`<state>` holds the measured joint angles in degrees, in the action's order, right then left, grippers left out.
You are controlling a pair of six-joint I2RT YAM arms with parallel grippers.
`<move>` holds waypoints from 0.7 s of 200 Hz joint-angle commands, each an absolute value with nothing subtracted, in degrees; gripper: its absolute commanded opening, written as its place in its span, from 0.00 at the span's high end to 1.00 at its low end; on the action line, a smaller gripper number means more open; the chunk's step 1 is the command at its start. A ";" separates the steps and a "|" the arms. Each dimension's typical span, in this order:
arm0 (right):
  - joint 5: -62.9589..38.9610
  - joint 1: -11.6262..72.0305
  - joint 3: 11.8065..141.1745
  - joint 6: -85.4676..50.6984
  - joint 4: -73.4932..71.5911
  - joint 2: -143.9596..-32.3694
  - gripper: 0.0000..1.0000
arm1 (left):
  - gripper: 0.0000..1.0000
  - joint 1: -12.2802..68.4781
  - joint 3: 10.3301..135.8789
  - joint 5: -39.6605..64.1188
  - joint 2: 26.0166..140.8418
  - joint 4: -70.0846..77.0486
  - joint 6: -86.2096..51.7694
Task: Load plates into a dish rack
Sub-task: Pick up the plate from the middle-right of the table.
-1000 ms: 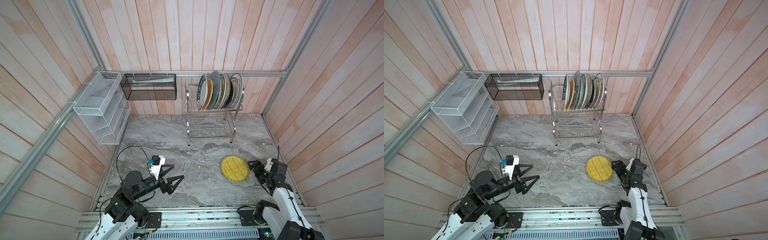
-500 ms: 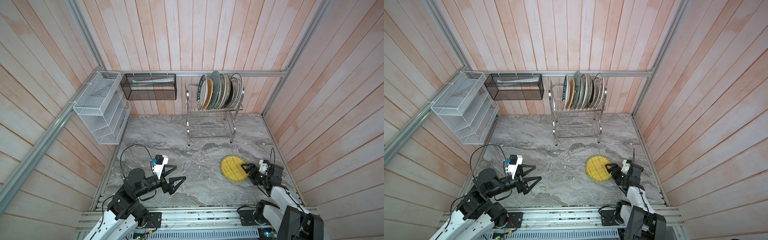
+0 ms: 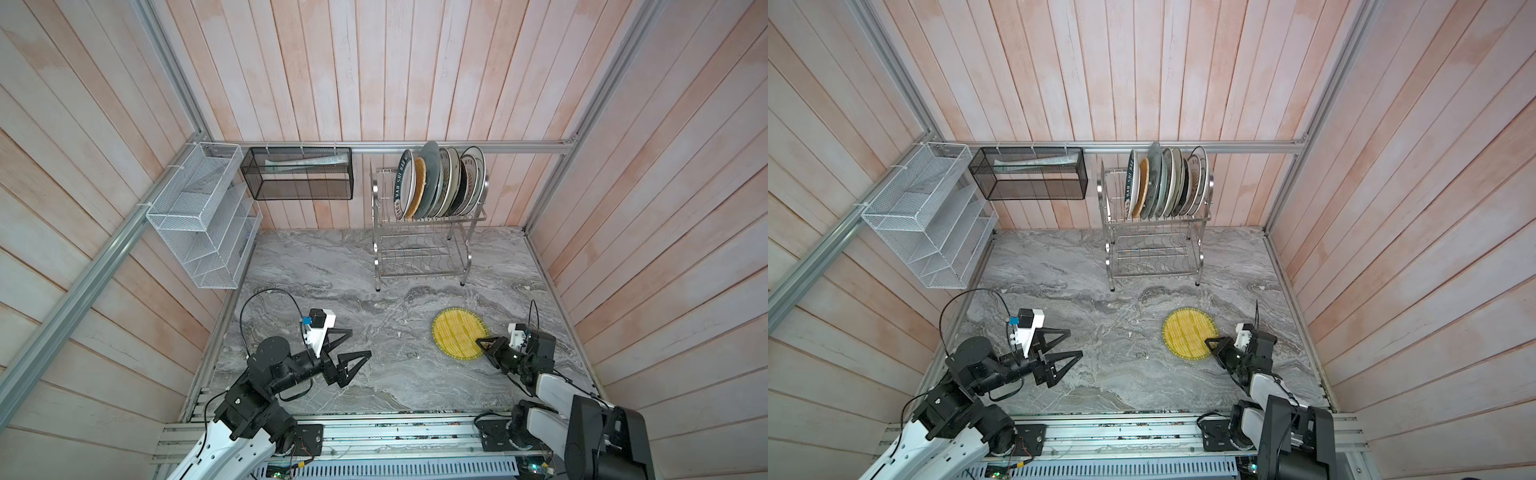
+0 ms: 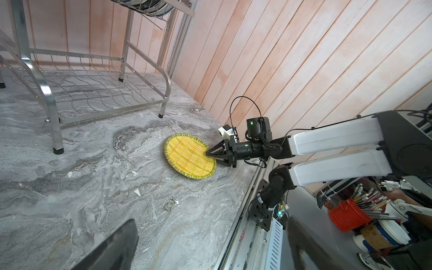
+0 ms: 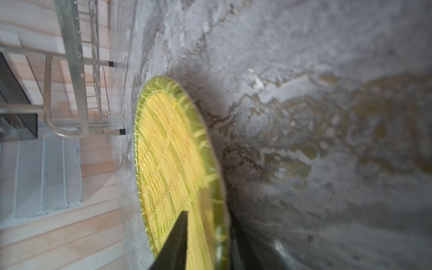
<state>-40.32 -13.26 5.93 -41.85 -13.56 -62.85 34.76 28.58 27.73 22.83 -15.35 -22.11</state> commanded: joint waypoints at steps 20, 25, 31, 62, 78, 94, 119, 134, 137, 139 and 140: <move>-38.86 -11.58 8.84 -43.79 -11.18 -59.70 1.00 | 0.00 34.41 28.28 24.29 22.34 -14.77 -22.43; -38.80 -11.36 9.41 -44.01 -10.28 -58.67 1.00 | 0.00 34.42 28.34 23.70 22.39 -14.77 -22.84; -38.72 -11.17 10.25 -44.32 -9.03 -57.41 1.00 | 0.00 34.36 28.51 22.73 22.34 -14.79 -23.47; -39.10 -10.70 14.59 -45.52 -2.07 -50.88 1.00 | 0.00 34.36 29.20 17.35 21.91 -14.23 -24.72; -39.21 -10.47 16.48 -47.01 0.44 -48.55 1.00 | 0.00 34.43 26.13 15.12 20.90 -7.79 -29.83; -40.09 -10.05 18.38 -48.32 2.04 -47.53 1.00 | 0.00 34.62 21.36 15.93 21.71 3.11 -35.62; -40.63 -8.96 22.09 -49.67 4.61 -47.20 1.00 | 0.00 38.46 18.65 14.57 29.08 15.10 -37.32; -39.88 -7.61 24.18 -50.97 5.61 -46.85 1.00 | 0.00 44.60 18.83 8.37 34.86 20.90 -33.72; -39.49 -7.30 24.62 -51.34 5.81 -46.70 1.00 | 0.00 46.11 19.02 7.10 36.15 21.90 -32.69; -39.12 -7.10 24.90 -51.51 6.00 -46.70 1.00 | 0.00 46.86 19.17 6.35 37.05 22.72 -31.95; -38.98 -6.89 25.06 -51.59 6.12 -46.69 1.00 | 0.00 47.42 19.25 5.94 37.29 23.10 -31.57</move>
